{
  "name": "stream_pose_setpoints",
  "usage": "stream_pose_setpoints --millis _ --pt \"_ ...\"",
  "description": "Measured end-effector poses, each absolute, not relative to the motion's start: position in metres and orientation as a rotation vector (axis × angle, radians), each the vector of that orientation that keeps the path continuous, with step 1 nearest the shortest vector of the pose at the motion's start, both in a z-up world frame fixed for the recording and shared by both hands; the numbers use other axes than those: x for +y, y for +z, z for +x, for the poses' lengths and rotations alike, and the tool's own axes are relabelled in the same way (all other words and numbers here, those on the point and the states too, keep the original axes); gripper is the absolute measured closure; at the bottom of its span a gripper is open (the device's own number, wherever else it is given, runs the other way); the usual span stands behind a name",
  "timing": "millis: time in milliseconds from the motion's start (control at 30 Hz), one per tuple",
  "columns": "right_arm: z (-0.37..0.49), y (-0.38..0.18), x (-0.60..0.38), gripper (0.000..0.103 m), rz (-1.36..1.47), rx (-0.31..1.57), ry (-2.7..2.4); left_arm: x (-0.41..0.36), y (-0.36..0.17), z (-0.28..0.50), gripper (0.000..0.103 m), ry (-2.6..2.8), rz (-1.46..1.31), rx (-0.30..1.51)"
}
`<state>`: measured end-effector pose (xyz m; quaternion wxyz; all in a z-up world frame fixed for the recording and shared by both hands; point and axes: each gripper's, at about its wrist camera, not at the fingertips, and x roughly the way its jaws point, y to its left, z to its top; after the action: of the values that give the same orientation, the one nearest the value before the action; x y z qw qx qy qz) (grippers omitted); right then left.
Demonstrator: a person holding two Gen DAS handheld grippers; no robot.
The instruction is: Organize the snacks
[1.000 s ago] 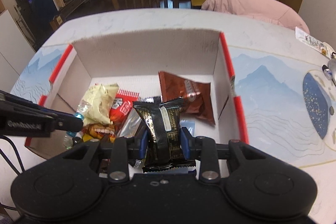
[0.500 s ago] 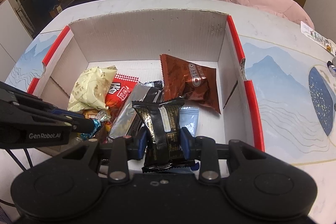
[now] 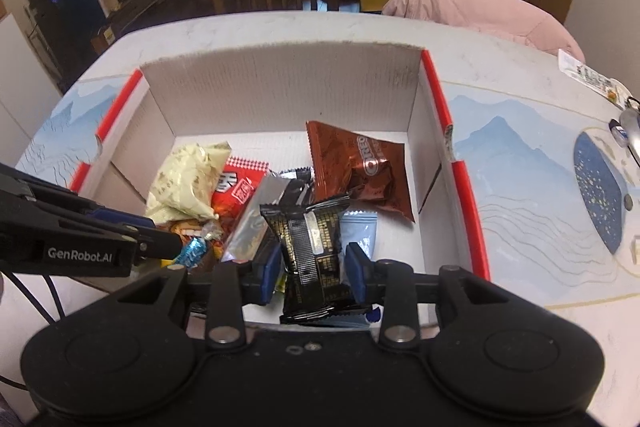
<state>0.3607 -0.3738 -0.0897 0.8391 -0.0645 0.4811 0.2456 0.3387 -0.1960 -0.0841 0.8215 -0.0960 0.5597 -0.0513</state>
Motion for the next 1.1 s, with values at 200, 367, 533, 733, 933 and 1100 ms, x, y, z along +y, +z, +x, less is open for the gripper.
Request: stream_pose_setpoints --millis 200,367,533,733,933,1100 --pt "0.347 -0.072 -0.373 0.067 -0.129 0.989 0.503 -0.182 -0.065 0.323 0.039 -0.132 -0.206 1.128" --pt "0.335 -0.059 -0.371 0.053 -0.109 0.962 0.494 -0.171 -0.052 0.313 0.036 -0.137 -0.219 1.082" --pt "0.321 -0.048 -0.367 0.01 -0.103 0.918 0.472 -0.162 -0.041 0.302 0.035 -0.162 -0.225 1.045" --pt "0.306 -0.033 -0.367 0.006 -0.086 0.888 0.459 -0.156 -0.028 0.285 0.022 -0.181 -0.215 1.001" --pt "0.288 -0.017 -0.377 0.0 -0.019 0.829 0.442 -0.149 -0.009 0.264 0.016 -0.206 -0.206 0.937" --pt "0.266 -0.005 -0.389 0.0 0.081 0.76 0.424 -0.144 0.007 0.246 0.009 -0.212 -0.197 0.877"
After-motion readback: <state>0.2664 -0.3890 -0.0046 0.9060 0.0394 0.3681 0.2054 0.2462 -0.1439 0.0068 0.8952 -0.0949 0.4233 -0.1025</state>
